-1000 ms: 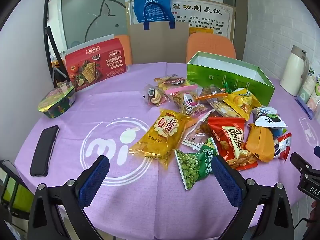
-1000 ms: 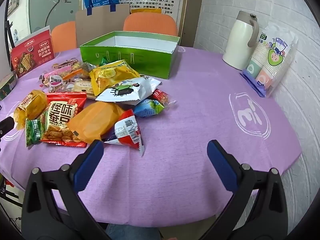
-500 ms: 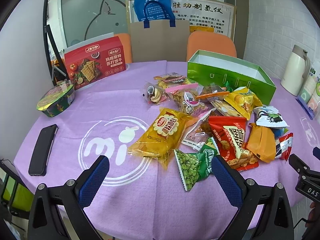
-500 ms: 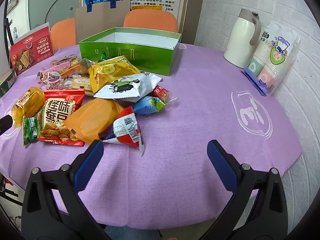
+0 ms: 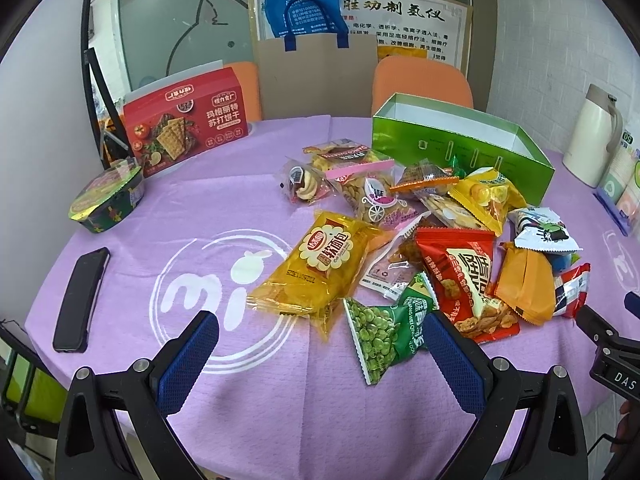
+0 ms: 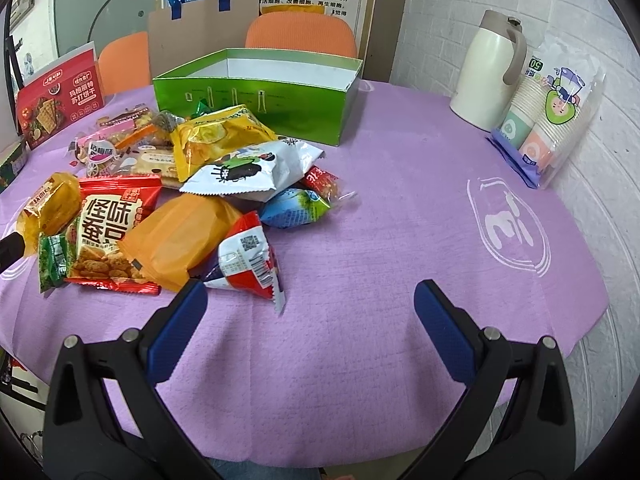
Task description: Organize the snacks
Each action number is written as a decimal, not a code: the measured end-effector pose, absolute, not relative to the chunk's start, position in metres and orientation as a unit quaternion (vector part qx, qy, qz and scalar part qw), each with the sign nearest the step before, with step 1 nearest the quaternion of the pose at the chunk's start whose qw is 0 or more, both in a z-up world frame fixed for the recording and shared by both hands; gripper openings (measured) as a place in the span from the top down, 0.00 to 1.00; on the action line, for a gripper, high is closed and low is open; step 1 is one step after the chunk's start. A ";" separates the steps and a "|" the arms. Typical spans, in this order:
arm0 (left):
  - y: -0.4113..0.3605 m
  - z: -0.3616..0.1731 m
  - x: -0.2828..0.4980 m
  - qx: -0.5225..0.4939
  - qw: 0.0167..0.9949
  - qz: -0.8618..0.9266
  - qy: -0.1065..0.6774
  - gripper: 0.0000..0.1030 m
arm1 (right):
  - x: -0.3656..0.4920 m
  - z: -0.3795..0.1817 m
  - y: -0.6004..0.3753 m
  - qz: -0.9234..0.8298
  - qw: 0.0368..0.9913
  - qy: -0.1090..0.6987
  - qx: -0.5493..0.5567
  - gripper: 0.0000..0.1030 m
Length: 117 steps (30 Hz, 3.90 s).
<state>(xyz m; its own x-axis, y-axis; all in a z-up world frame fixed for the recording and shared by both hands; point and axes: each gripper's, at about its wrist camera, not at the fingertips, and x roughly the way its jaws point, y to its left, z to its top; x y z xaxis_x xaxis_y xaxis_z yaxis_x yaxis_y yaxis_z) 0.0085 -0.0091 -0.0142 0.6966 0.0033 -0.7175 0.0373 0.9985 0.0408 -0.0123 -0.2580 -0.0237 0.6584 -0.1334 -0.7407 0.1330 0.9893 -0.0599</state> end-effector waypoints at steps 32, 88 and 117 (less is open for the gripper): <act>-0.026 -0.023 0.009 0.018 0.902 -0.087 0.422 0.00 | -0.018 -0.022 -0.293 0.018 0.928 0.366 0.076 0.00; -0.070 0.073 0.104 -0.045 0.882 -0.274 0.381 0.62 | 0.025 0.044 -0.302 0.134 0.940 0.284 0.136 0.69; -0.143 0.020 0.282 -0.044 0.886 -0.184 0.423 0.06 | 0.198 -0.006 -0.329 0.077 0.933 0.335 0.108 0.32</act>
<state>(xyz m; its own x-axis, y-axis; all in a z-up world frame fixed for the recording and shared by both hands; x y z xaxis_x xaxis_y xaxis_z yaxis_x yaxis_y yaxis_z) 0.2822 -0.1435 0.0204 0.5750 -0.3626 -0.7334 0.2885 0.9287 -0.2330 0.1983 -0.3295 -0.0060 0.7634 0.2168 -0.6085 -0.0719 0.9647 0.2535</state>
